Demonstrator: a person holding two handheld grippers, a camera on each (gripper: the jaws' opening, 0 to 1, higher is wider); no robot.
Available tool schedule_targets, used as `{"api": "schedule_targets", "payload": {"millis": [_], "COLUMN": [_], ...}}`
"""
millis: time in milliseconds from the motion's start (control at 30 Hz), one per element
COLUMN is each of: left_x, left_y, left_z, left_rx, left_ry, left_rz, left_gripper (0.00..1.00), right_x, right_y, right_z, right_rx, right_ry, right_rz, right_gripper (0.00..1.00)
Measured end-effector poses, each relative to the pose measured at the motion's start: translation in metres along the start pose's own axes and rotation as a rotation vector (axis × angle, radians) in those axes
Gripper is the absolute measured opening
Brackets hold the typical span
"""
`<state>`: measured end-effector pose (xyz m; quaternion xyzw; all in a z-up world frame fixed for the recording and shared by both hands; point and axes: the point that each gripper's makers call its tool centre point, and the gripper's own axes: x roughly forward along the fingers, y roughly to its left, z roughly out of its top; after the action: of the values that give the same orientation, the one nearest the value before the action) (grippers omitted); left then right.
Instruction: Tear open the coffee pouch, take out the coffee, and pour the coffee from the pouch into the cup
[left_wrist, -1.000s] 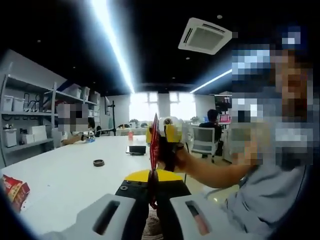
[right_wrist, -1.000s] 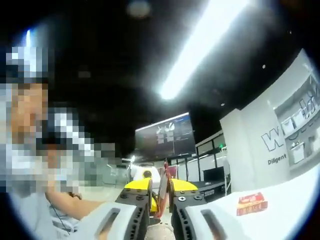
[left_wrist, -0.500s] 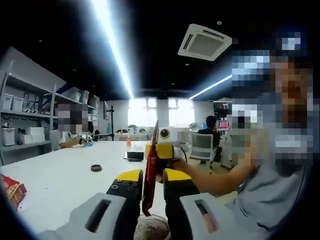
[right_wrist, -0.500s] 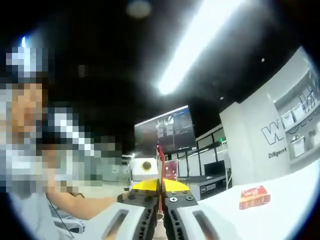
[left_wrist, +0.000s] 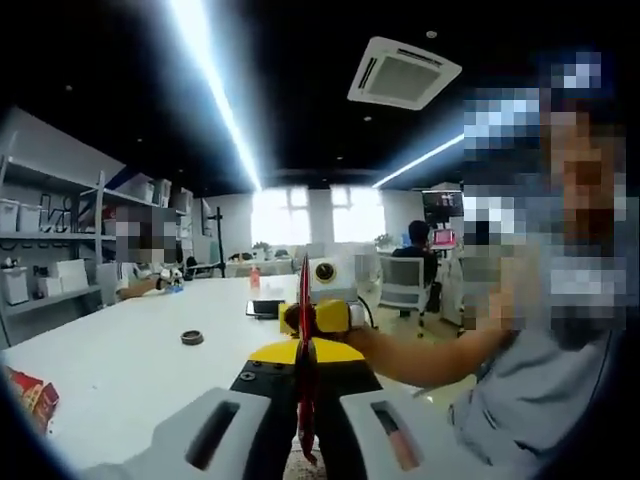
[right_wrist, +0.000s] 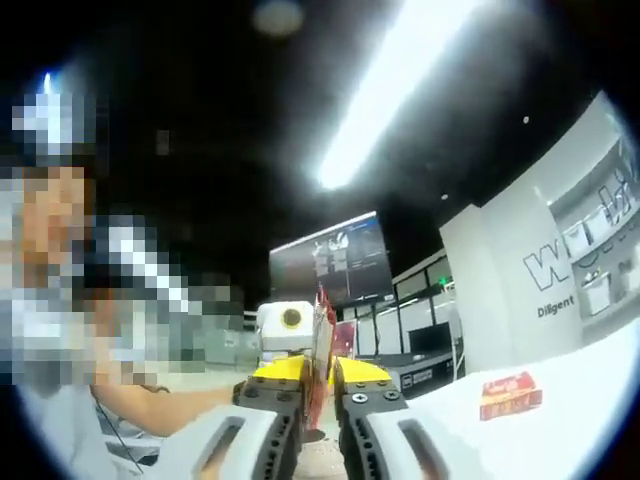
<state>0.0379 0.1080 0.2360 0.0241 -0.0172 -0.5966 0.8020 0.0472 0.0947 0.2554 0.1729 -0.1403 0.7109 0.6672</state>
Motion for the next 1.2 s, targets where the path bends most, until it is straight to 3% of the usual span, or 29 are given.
{"api": "schedule_targets", "payload": {"millis": [67, 200, 333, 500, 567, 767, 933, 1100, 1200], "left_x": [0.0, 0.001, 0.005, 0.007, 0.005, 0.005, 0.007, 0.009, 0.009], "left_y": [0.001, 0.0, 0.002, 0.001, 0.001, 0.001, 0.001, 0.001, 0.001], "left_z": [-0.001, -0.003, -0.001, -0.005, -0.006, -0.007, -0.003, -0.006, -0.004], "left_rx": [-0.009, -0.023, -0.012, -0.005, -0.013, -0.025, -0.046, -0.016, -0.029], "left_ry": [0.005, 0.006, -0.009, 0.021, 0.028, 0.025, -0.013, 0.004, -0.002], "left_rz": [-0.002, -0.008, 0.012, 0.014, 0.013, 0.007, 0.012, 0.024, 0.011], "left_gripper": [0.05, 0.06, 0.12, 0.06, 0.06, 0.06, 0.17, 0.08, 0.08], "right_x": [-0.005, -0.006, -0.006, -0.004, -0.005, -0.011, -0.01, -0.009, -0.01], "right_y": [-0.001, 0.002, 0.001, 0.001, 0.001, -0.003, -0.003, 0.002, 0.001], "right_z": [0.01, 0.013, 0.012, 0.007, 0.005, 0.013, 0.016, 0.016, 0.017], "right_rx": [0.003, 0.001, 0.02, 0.034, 0.015, 0.023, 0.02, 0.025, 0.033], "right_ry": [-0.036, -0.03, -0.029, -0.02, -0.011, -0.031, -0.033, -0.04, -0.051], "right_rz": [-0.005, 0.001, -0.006, 0.005, 0.006, 0.002, -0.009, 0.001, 0.002], "right_gripper": [0.11, 0.03, 0.03, 0.04, 0.09, 0.03, 0.02, 0.02, 0.02]}}
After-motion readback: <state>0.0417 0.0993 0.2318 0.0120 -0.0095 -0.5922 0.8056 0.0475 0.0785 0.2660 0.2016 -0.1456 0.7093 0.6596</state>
